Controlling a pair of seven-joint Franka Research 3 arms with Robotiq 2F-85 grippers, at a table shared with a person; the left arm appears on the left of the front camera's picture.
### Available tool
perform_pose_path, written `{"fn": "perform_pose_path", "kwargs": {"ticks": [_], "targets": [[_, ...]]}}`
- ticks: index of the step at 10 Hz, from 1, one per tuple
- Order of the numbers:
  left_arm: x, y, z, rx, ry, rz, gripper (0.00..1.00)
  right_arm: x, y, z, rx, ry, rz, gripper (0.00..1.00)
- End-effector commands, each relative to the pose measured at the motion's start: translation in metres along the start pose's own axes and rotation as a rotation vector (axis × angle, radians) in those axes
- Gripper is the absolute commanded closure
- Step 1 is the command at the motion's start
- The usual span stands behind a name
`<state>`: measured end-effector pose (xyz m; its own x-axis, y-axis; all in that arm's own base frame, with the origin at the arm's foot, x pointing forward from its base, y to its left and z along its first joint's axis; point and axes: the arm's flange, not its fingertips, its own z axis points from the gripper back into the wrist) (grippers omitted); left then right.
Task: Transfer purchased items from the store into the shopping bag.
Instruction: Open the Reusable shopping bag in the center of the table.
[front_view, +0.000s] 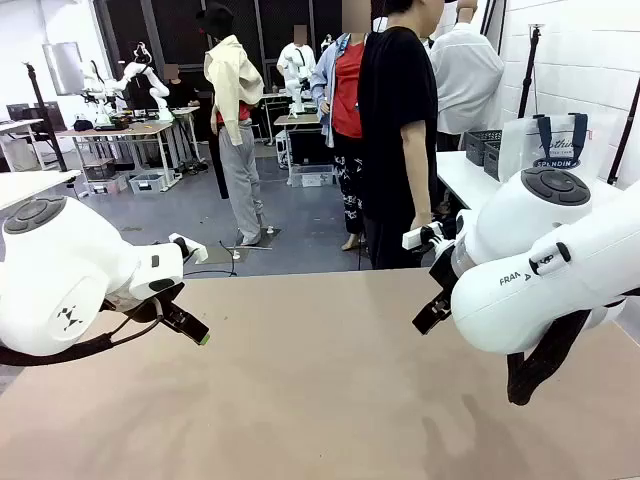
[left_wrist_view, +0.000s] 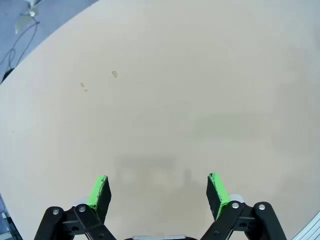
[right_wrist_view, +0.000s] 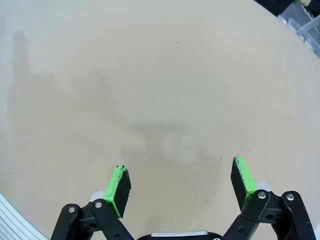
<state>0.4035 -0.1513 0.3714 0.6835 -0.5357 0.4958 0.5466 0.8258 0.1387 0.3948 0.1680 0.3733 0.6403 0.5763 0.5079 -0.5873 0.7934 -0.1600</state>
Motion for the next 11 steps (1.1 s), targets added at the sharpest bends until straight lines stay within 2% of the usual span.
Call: {"fn": "perform_pose_path", "kwargs": {"ticks": [1, 11], "targets": [[0.0000, 0.0000, 0.0001, 0.000, 0.000, 0.000, 0.00, 0.0000, 0.0000, 0.0000, 0.000, 0.000, 0.000, 0.00], [0.0000, 0.0000, 0.0001, 0.000, 0.000, 0.000, 0.00, 0.0000, 0.0000, 0.0000, 0.000, 0.000, 0.000, 0.00]]}}
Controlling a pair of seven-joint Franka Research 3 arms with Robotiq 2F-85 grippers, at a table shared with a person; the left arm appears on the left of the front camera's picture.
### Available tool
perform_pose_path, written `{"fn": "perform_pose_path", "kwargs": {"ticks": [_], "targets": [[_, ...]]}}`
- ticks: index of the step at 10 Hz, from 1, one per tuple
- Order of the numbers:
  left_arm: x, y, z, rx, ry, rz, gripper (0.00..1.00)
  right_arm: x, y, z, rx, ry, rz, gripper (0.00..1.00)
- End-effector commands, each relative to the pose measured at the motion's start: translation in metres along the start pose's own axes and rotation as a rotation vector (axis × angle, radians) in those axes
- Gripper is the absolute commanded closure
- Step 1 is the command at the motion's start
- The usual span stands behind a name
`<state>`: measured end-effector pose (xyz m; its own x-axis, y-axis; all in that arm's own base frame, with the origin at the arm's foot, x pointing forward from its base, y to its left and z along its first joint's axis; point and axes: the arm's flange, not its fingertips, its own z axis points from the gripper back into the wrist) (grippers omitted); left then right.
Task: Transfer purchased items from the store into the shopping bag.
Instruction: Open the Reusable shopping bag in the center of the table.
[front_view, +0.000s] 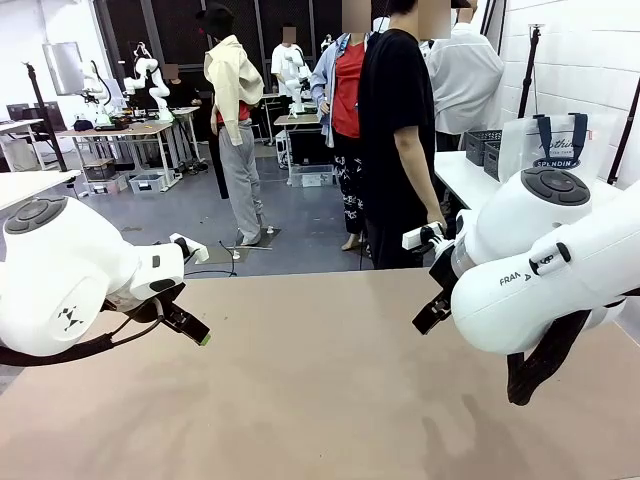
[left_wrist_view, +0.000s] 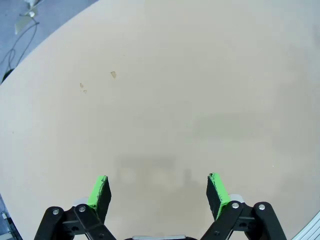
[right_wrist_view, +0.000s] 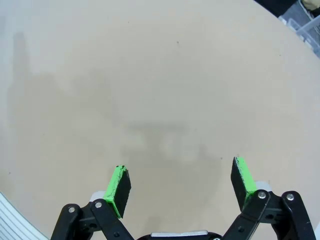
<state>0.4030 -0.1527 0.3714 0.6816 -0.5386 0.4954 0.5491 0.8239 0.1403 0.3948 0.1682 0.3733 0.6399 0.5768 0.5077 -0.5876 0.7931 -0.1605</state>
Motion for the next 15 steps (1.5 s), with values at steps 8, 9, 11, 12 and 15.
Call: {"fn": "perform_pose_path", "kwargs": {"ticks": [8, 9, 11, 12, 15], "targets": [[-0.0004, 0.0014, 0.0001, 0.000, 0.000, 0.004, 0.00, 0.0000, -0.0001, 0.0000, 0.000, 0.000, -0.001, 0.00], [-0.0004, 0.0014, 0.0001, 0.000, 0.000, 0.004, 0.00, 0.0000, -0.0001, 0.0000, 0.000, 0.000, -0.001, 0.00], [-0.0004, 0.0014, 0.0001, 0.000, 0.000, 0.004, 0.00, 0.0000, -0.0001, 0.0000, 0.000, 0.000, -0.001, 0.00], [-0.0004, 0.0014, 0.0001, 0.000, 0.000, 0.004, 0.00, 0.0000, -0.0001, 0.0000, 0.000, 0.000, -0.001, 0.00], [-0.0004, 0.0014, 0.0001, 0.000, 0.000, 0.004, 0.00, 0.0000, -0.0001, 0.0000, 0.000, 0.000, -0.001, 0.00]]}}
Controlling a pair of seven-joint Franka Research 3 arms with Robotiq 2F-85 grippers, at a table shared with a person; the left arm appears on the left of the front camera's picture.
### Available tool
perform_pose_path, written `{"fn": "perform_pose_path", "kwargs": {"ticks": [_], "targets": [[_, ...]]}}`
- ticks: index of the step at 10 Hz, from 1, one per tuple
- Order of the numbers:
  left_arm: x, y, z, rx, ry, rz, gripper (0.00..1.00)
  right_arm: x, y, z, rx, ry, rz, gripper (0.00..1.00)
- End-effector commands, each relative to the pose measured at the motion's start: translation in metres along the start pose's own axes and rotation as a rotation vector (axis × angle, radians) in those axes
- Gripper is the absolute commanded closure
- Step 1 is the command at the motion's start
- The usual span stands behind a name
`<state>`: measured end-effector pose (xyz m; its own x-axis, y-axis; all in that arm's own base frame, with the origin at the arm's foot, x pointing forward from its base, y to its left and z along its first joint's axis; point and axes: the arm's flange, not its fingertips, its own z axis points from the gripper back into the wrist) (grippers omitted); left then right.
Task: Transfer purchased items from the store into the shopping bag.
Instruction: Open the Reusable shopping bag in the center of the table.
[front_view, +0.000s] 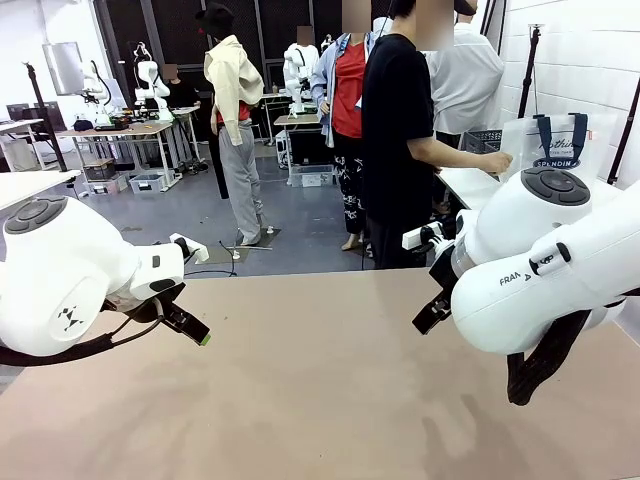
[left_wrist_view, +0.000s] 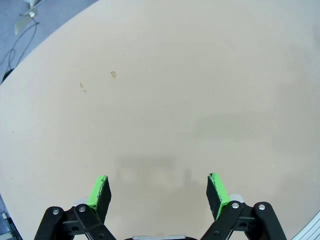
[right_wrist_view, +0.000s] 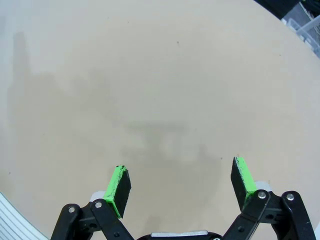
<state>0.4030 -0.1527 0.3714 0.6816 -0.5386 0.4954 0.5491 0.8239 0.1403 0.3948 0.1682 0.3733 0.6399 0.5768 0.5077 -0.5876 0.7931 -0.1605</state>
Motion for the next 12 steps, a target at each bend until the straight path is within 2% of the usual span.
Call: {"fn": "perform_pose_path", "kwargs": {"ticks": [1, 12], "targets": [[-0.0004, 0.0014, 0.0001, 0.000, 0.000, 0.003, 0.00, 0.0000, -0.0001, 0.0000, 0.000, 0.000, -0.001, 0.00], [-0.0004, 0.0014, 0.0001, 0.000, 0.000, 0.003, 0.00, 0.0000, -0.0001, 0.0000, 0.000, 0.000, -0.001, 0.00]]}}
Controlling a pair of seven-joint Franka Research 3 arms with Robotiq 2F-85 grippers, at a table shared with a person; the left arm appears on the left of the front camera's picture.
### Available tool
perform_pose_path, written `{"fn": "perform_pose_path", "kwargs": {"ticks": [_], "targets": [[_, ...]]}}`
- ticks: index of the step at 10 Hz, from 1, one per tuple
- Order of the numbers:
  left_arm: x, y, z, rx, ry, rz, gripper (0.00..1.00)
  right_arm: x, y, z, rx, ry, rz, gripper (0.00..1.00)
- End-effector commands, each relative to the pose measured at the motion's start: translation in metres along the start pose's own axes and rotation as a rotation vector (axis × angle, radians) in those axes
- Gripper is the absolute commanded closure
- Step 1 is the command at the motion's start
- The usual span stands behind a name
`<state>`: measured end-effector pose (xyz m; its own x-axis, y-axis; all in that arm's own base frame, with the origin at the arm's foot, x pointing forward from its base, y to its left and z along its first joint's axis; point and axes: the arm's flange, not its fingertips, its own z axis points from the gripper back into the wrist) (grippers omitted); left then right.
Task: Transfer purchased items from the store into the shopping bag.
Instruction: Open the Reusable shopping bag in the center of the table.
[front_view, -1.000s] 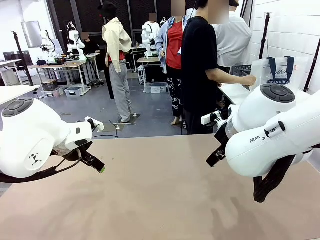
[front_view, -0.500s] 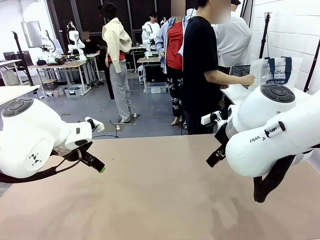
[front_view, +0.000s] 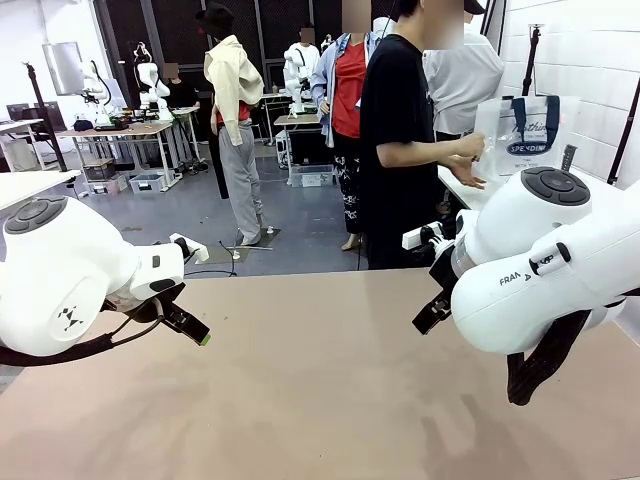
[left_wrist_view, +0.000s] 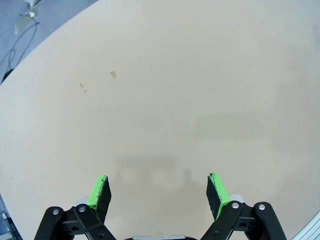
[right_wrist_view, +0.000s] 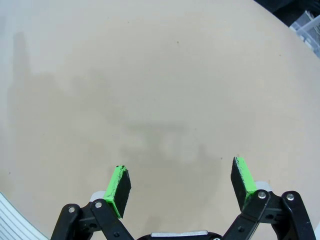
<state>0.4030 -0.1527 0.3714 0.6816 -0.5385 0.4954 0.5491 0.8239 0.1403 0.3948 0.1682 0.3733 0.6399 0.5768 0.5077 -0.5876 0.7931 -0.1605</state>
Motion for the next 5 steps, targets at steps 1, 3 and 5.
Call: {"fn": "perform_pose_path", "kwargs": {"ticks": [1, 3, 5], "targets": [[-0.0004, 0.0014, 0.0001, 0.000, 0.000, 0.003, 0.00, 0.0000, -0.0001, 0.0000, 0.000, 0.000, -0.001, 0.00], [-0.0004, 0.0014, 0.0001, 0.000, 0.000, 0.003, 0.00, 0.0000, -0.0001, 0.0000, 0.000, 0.000, -0.001, 0.00], [-0.0004, 0.0014, 0.0001, 0.000, 0.000, 0.003, 0.00, 0.0000, -0.0001, 0.0000, 0.000, 0.000, -0.001, 0.00]]}}
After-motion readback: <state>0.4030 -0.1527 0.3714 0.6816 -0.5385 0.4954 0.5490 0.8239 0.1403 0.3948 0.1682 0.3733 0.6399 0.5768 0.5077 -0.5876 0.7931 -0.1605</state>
